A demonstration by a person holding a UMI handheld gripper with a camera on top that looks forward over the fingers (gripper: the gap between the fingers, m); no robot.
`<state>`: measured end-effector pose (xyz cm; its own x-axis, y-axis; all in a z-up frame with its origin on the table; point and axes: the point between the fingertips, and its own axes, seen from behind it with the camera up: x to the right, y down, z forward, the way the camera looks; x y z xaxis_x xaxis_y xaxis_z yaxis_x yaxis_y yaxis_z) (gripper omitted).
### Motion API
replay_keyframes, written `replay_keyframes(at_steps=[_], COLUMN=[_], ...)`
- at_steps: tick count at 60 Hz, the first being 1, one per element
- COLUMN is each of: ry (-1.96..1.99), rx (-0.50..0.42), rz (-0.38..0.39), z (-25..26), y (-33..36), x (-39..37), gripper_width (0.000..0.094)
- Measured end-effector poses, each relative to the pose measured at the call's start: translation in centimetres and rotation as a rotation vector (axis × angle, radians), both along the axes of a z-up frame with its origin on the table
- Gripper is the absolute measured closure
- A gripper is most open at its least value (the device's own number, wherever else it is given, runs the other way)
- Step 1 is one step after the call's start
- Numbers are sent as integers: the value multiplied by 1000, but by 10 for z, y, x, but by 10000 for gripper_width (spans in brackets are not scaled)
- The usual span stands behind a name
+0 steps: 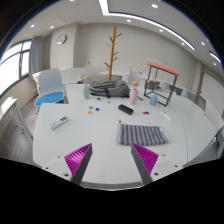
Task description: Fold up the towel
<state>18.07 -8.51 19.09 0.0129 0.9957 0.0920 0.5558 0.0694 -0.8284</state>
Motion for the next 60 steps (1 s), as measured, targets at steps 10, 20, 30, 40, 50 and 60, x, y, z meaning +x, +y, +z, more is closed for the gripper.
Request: replay_keyframes(at_steps=[10,20,30,40,50,60], ry=[24,15,-7,-32,-31,-31], rx=[31,42,21,-8,-36,64], rz=[-10,-28,-36,-47,-30,-37], z=[-37,-94,-158,-198,-211,-212], y=[6,25,41,54,55,64], x=[-67,-133,-191,-235,-252,-254], gripper_width=[86,86,83,98,269,888])
